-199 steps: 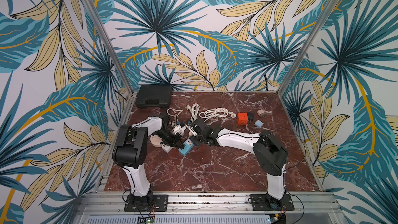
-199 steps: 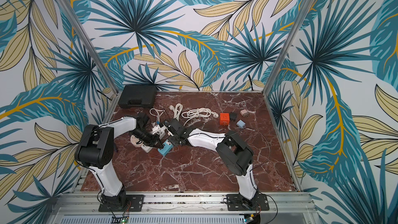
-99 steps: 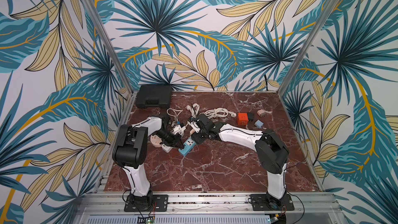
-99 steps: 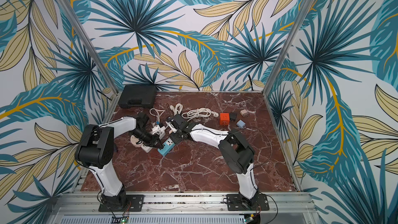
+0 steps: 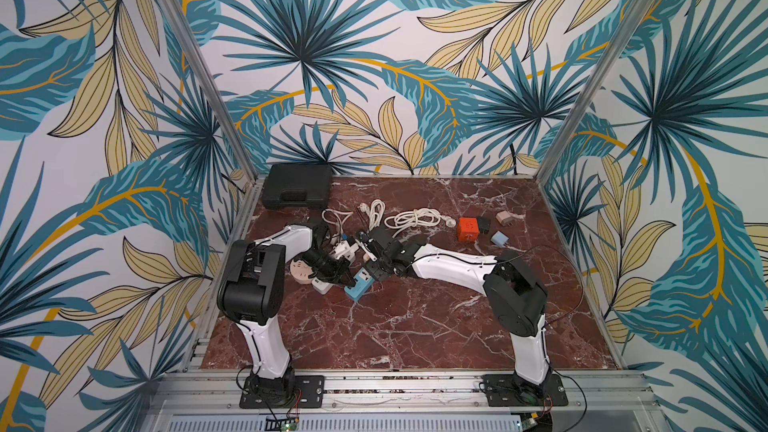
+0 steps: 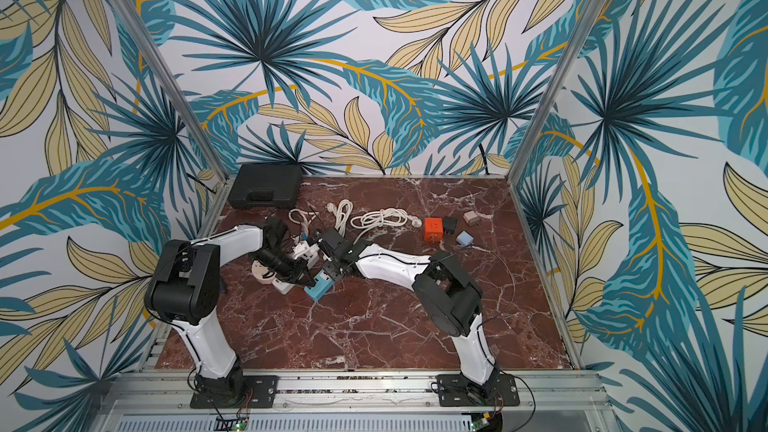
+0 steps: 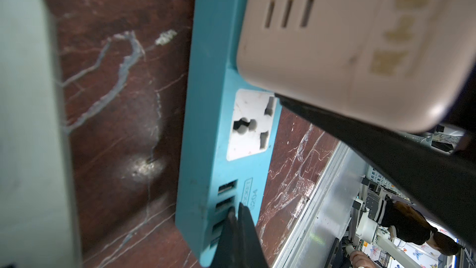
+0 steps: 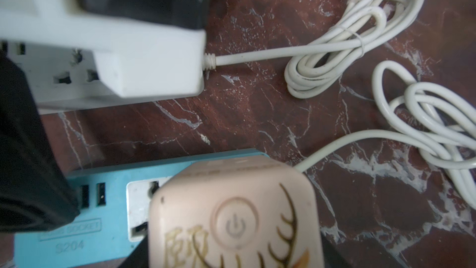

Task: Pull the plug off the socket
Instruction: Remove the plug from the socket.

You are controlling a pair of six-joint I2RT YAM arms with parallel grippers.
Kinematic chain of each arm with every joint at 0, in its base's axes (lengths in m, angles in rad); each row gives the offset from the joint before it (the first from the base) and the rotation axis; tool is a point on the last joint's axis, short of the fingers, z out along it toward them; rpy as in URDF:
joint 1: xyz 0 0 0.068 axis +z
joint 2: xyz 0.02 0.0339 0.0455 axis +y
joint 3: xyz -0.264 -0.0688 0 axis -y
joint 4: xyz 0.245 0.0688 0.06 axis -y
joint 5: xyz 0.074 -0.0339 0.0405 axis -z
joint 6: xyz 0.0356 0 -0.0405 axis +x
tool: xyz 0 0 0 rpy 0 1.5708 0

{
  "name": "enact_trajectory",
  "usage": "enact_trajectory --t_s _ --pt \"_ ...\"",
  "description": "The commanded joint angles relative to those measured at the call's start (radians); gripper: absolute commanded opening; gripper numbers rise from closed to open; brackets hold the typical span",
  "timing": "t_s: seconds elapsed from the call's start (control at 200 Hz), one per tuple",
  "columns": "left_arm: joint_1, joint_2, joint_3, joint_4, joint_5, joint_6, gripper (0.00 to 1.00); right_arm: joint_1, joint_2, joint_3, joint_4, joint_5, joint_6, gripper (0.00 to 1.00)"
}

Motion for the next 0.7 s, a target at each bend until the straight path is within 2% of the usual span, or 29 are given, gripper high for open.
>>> enact_trajectory --t_s 0.0,0.326,0.576,0.696 --pt "0.004 0.045 -0.007 0.073 -0.125 0.012 0.0 0.046 0.026 0.02 0.002 0.075 -0.039 0.02" --pt "0.004 0.046 -0.005 0.072 -0.124 0.012 0.0 0.04 0.006 0.028 0.017 -0.039 -0.021 0.02" --pt "0.004 0.046 -0.005 0.072 -0.124 0.011 0.0 -0.032 -0.043 0.019 0.058 -0.248 0.106 0.02" --pt "0.004 0.046 -0.005 0.072 -0.123 0.011 0.0 -0.039 -0.04 0.053 0.006 -0.246 0.106 0.02"
